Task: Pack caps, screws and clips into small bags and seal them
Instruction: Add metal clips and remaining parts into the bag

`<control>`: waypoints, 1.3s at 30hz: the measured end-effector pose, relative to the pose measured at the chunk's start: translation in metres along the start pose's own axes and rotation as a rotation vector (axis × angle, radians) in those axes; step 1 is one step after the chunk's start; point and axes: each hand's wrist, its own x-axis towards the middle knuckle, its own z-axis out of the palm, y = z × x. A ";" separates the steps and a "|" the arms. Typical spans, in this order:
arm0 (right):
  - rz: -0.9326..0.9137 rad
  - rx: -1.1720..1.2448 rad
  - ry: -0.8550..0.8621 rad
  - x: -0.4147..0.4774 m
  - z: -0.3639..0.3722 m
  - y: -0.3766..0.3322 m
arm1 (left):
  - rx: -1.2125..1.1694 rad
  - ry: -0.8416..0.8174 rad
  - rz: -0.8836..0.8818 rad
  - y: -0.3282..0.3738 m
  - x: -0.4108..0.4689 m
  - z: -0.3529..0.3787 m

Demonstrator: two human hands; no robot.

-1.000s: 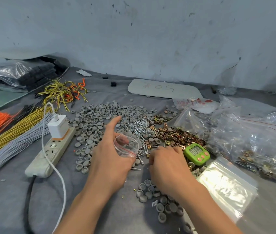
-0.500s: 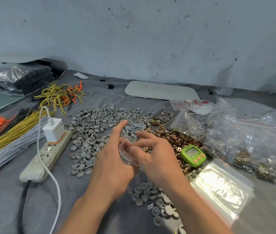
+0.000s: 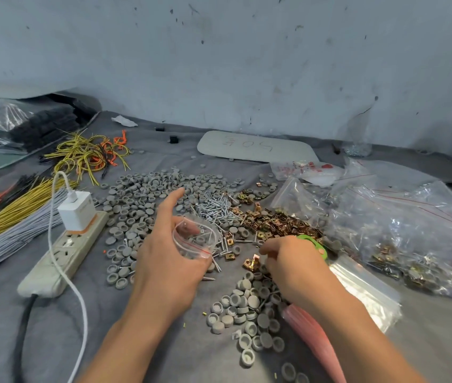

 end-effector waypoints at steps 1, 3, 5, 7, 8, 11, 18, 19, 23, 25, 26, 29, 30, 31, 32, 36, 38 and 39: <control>-0.010 -0.017 -0.007 0.001 0.003 -0.001 | 0.003 -0.006 -0.002 0.000 0.000 0.001; -0.054 -0.088 -0.030 0.004 0.007 -0.006 | -0.001 -0.018 -0.014 0.001 0.000 0.003; -0.116 -0.179 -0.043 0.006 0.008 -0.010 | 0.007 -0.029 -0.016 0.002 -0.001 0.005; -0.134 -0.218 -0.051 0.007 0.008 -0.014 | 0.012 -0.042 -0.013 0.002 -0.002 0.006; -0.140 -0.226 -0.054 0.008 0.009 -0.015 | 0.013 -0.049 -0.017 0.002 -0.002 0.006; -0.146 -0.204 -0.052 0.007 0.010 -0.016 | 0.010 -0.058 -0.034 0.000 -0.001 0.006; -0.046 0.036 0.054 0.006 0.006 -0.017 | 0.039 -0.070 -0.051 -0.001 0.000 0.003; -0.036 0.117 0.086 0.005 0.005 -0.015 | 0.039 -0.069 -0.054 -0.001 0.000 0.003; -0.053 0.561 0.136 -0.007 -0.004 -0.015 | 0.073 -0.082 -0.052 0.002 0.000 0.003; -0.056 0.786 0.146 -0.015 -0.011 -0.019 | 0.099 -0.090 -0.046 0.004 0.000 0.005; -0.066 0.885 0.150 -0.018 -0.014 -0.022 | 0.102 -0.098 -0.046 0.005 0.000 0.006; -0.116 1.101 0.138 -0.023 -0.017 -0.030 | 0.097 -0.114 -0.042 0.006 -0.001 0.010; -0.133 1.142 0.123 -0.024 -0.017 -0.033 | 0.094 -0.115 -0.042 0.007 -0.002 0.010; -0.147 1.181 0.108 -0.024 -0.017 -0.035 | 0.094 -0.117 -0.042 0.008 -0.002 0.010; -0.160 1.222 0.094 -0.024 -0.017 -0.036 | 0.096 -0.120 -0.044 0.008 -0.003 0.011; -0.215 1.316 0.039 -0.022 -0.016 -0.038 | 0.086 -0.129 -0.048 0.007 -0.003 0.009; -0.239 1.323 0.035 -0.020 -0.014 -0.038 | 0.080 -0.133 -0.047 0.006 -0.003 0.008; -0.249 1.321 0.035 -0.020 -0.013 -0.038 | 0.081 -0.133 -0.045 0.006 -0.003 0.008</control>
